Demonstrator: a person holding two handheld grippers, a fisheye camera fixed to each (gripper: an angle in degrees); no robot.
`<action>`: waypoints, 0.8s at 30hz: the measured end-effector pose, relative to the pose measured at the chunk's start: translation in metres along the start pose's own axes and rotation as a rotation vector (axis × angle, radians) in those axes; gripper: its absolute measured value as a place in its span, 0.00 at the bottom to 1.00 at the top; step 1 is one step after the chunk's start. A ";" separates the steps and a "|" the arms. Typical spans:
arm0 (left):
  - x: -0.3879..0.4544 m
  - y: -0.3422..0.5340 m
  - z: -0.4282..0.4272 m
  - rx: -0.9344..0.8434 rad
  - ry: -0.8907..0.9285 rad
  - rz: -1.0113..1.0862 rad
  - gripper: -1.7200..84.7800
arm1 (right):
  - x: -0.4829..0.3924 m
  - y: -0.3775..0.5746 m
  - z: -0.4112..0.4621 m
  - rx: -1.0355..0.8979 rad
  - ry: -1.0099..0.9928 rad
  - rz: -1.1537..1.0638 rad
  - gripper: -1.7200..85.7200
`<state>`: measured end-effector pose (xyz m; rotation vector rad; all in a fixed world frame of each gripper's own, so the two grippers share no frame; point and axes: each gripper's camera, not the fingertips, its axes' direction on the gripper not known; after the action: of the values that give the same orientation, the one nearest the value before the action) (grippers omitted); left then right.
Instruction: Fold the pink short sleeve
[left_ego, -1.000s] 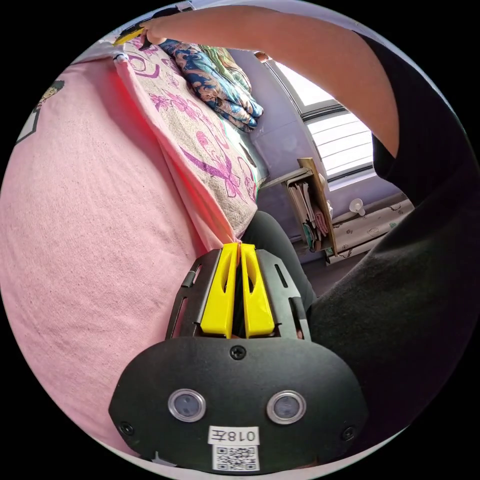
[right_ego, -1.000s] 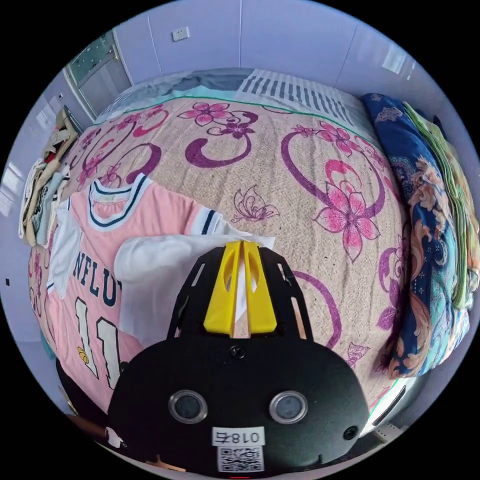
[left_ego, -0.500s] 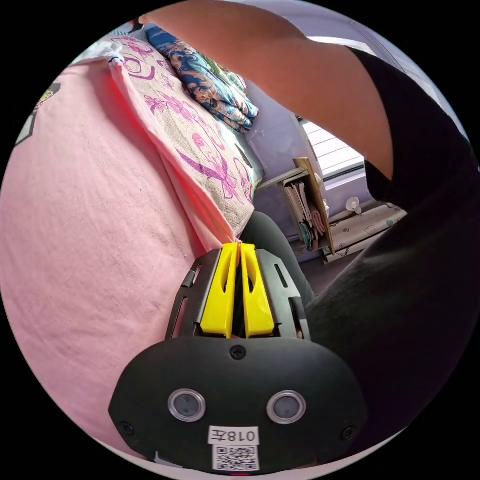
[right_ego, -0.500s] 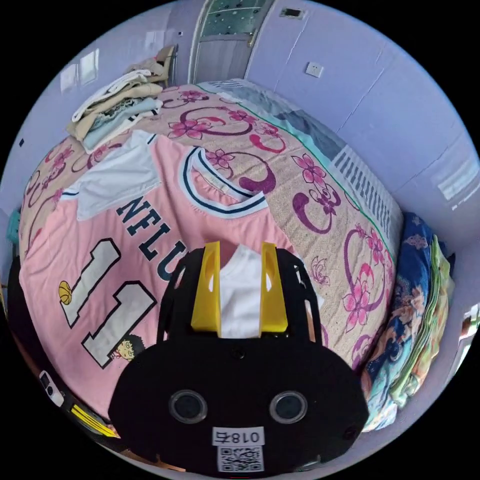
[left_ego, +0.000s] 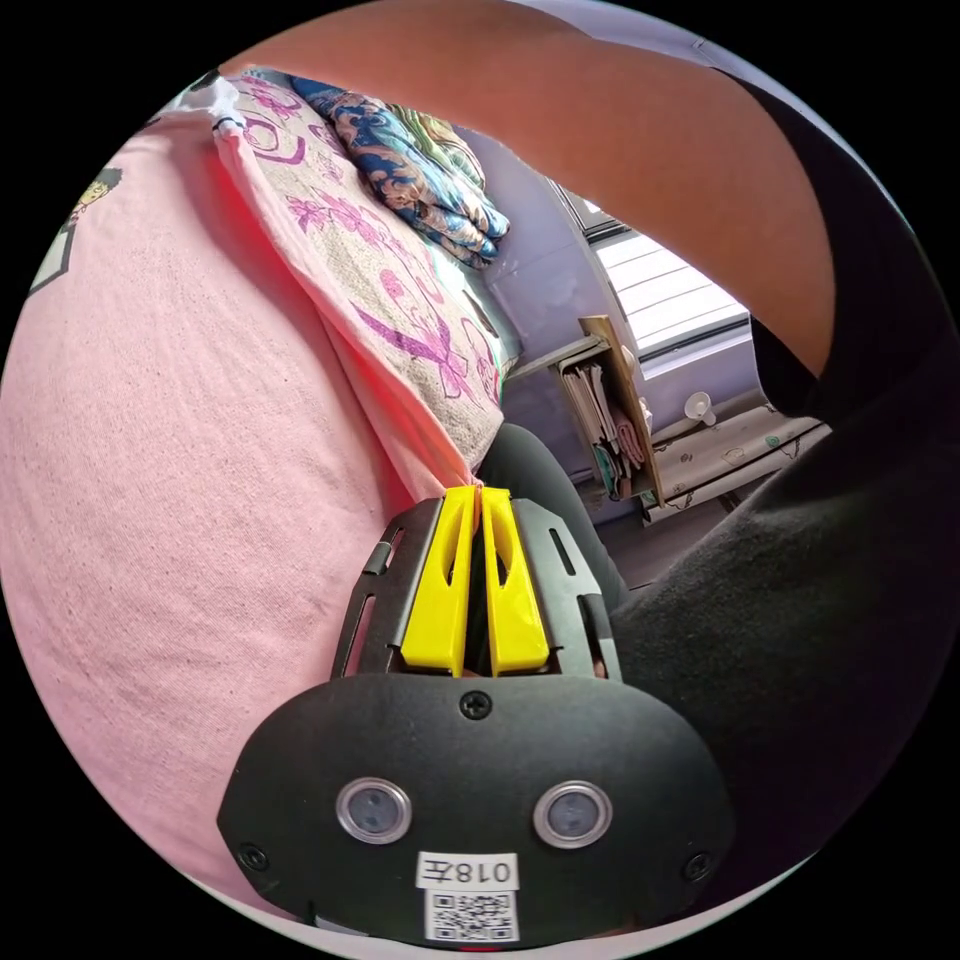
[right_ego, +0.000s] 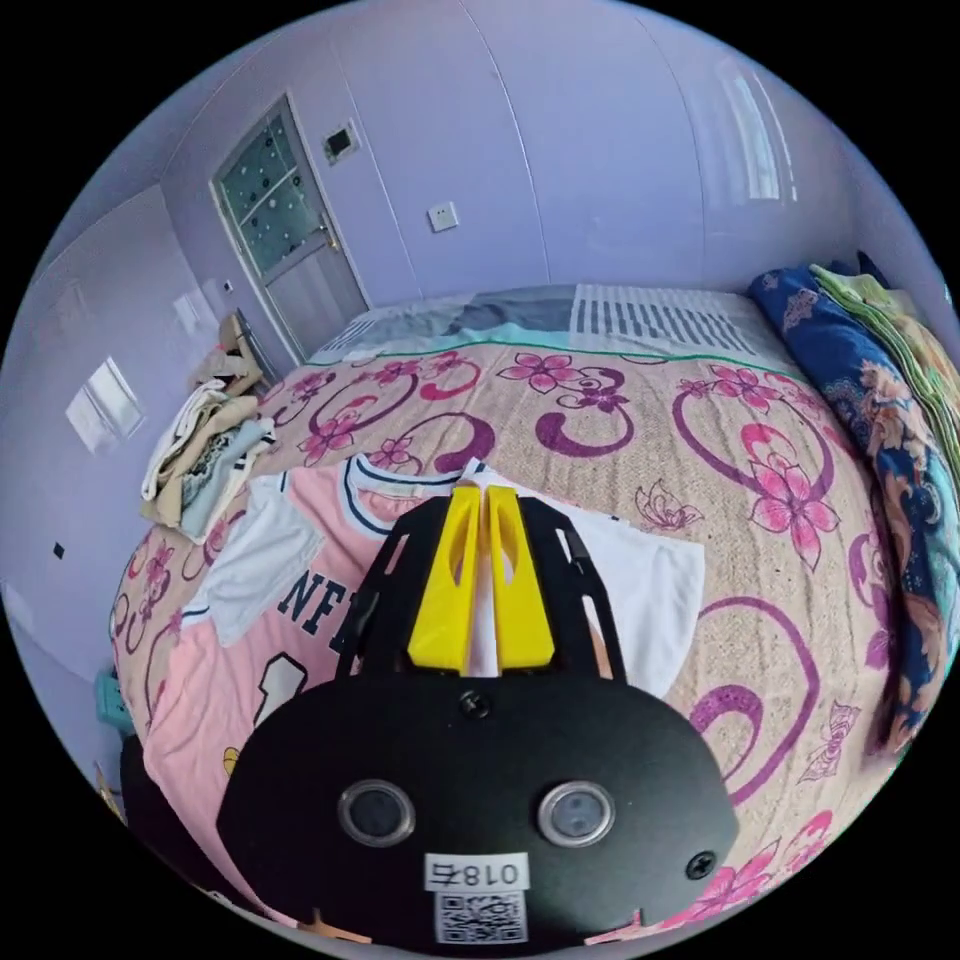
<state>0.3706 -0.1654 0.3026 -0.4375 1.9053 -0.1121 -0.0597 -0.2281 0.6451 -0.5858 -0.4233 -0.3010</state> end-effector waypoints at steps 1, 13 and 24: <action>-0.001 0.001 0.000 -0.001 -0.005 -0.001 0.01 | 0.000 -0.002 0.019 -0.147 -0.085 -0.056 0.14; -0.010 0.010 0.004 -0.012 -0.017 0.002 0.01 | -0.003 0.085 -0.043 -0.164 -0.150 -0.302 0.14; -0.022 0.028 -0.004 -0.013 -0.025 0.004 0.01 | -0.018 0.150 0.024 -0.332 0.134 -0.533 0.09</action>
<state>0.3667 -0.1320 0.3160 -0.4421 1.8827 -0.0919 -0.0243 -0.0921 0.5848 -0.7667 -0.3970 -0.9283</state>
